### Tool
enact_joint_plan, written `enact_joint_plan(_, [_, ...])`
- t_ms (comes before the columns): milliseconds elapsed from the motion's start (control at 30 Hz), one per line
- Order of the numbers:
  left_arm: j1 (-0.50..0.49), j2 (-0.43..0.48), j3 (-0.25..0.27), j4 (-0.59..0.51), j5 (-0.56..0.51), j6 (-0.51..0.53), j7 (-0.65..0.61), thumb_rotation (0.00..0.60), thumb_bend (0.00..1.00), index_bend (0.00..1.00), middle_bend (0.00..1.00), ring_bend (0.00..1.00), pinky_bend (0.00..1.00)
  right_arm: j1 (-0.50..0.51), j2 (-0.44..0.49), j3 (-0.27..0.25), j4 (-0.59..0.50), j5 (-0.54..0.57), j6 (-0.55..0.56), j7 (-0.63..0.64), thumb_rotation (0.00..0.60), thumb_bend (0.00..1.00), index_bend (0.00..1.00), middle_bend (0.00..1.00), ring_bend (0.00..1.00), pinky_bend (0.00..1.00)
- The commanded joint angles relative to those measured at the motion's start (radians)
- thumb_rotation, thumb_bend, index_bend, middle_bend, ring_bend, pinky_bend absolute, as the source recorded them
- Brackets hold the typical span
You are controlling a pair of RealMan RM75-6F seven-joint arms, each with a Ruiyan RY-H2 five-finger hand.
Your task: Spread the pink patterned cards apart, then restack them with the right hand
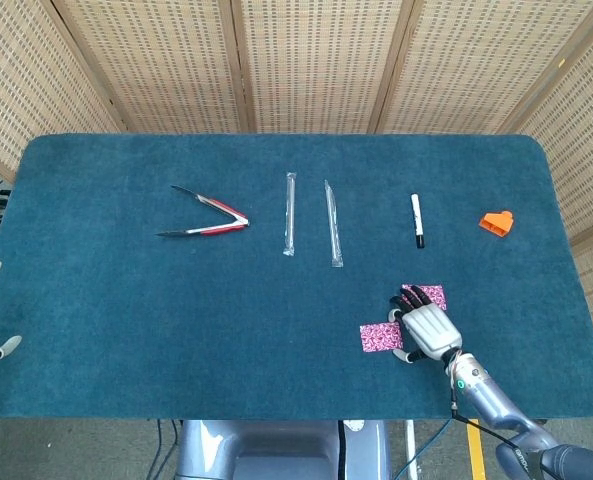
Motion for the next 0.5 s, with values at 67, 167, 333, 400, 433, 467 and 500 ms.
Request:
enact_joint_plan(67, [0.000,0.000,0.000,0.000,0.001,0.000,-0.001,0.579,0.06,0.04,0.00,0.00,0.00,-0.002,-0.003,-0.001,0.005,-0.002,0.001,0.002,0.600,0.31,0.39,0.18,0.00,0.00])
enact_joint_plan(167, [0.000,-0.001,0.001,0.001,0.001,-0.002,-0.002,0.580,0.06,0.04,0.00,0.00,0.00,-0.003,-0.005,-0.002,0.008,-0.003,0.002,0.005,0.600,0.31,0.39,0.18,0.00,0.00])
enact_joint_plan(333, [0.000,-0.001,-0.001,0.002,0.001,0.000,-0.004,0.580,0.06,0.04,0.00,0.00,0.00,-0.004,-0.014,-0.001,0.019,-0.006,0.005,0.011,0.600,0.31,0.39,0.18,0.00,0.00])
enact_joint_plan(400, [0.001,0.000,0.000,0.003,0.001,0.001,-0.004,0.579,0.06,0.04,0.00,0.00,0.00,-0.004,-0.016,0.000,0.023,-0.007,0.005,0.014,0.600,0.31,0.39,0.18,0.00,0.00])
enact_joint_plan(433, [0.001,0.000,0.000,0.003,0.001,0.001,-0.004,0.580,0.06,0.04,0.00,0.00,0.00,-0.004,-0.017,0.000,0.024,-0.007,0.005,0.015,0.600,0.31,0.39,0.18,0.00,0.00])
enact_joint_plan(467, [0.001,0.000,0.000,0.003,0.001,0.001,-0.004,0.580,0.06,0.04,0.00,0.00,0.00,-0.005,-0.019,0.000,0.026,-0.007,0.005,0.016,0.600,0.31,0.39,0.18,0.00,0.00])
enact_joint_plan(500, [0.001,0.000,0.000,0.003,0.001,0.000,-0.005,0.579,0.06,0.04,0.00,0.00,0.00,-0.005,-0.021,0.000,0.029,-0.007,0.005,0.016,0.600,0.31,0.39,0.18,0.00,0.00])
